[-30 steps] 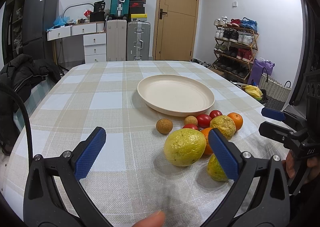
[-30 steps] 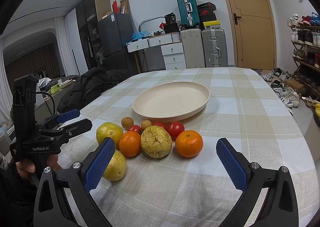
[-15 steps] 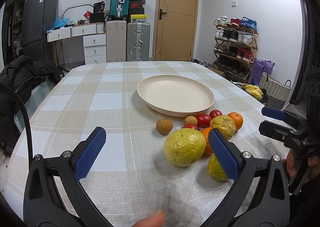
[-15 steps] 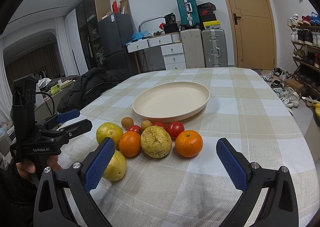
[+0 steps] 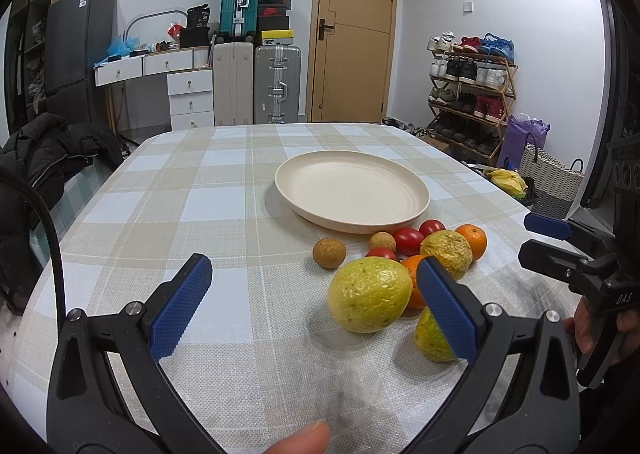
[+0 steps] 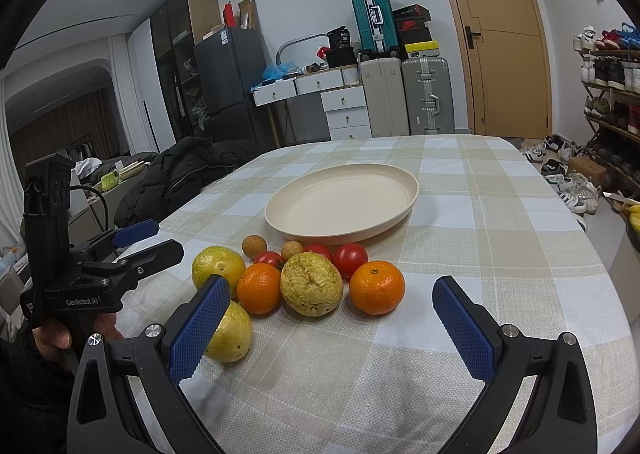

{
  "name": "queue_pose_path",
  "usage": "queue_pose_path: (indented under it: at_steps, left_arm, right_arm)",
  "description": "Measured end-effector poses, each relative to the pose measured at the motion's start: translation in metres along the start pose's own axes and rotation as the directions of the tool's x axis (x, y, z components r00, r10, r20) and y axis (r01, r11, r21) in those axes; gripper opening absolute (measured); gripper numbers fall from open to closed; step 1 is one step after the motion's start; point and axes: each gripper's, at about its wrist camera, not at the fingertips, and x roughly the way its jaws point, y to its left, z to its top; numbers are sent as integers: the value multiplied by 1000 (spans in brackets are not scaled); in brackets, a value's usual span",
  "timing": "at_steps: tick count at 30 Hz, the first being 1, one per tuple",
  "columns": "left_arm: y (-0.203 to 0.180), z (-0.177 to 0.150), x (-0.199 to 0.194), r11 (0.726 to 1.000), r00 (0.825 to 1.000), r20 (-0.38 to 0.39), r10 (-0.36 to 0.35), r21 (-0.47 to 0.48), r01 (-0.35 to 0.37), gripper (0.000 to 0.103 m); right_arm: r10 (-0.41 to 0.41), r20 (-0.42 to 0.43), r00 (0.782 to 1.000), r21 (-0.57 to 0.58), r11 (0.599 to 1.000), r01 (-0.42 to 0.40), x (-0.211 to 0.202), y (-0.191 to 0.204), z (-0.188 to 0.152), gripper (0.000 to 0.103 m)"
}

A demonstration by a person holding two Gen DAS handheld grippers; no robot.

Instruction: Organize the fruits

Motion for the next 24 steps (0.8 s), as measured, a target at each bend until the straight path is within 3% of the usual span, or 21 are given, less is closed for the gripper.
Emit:
queue_pose_path:
  at_steps: [24]
  left_arm:
    - [-2,2,-1,1000,1000,0,3,6,-3,102]
  right_arm:
    - [-6,-4,1000,-6,1000,6,0,0,0,103]
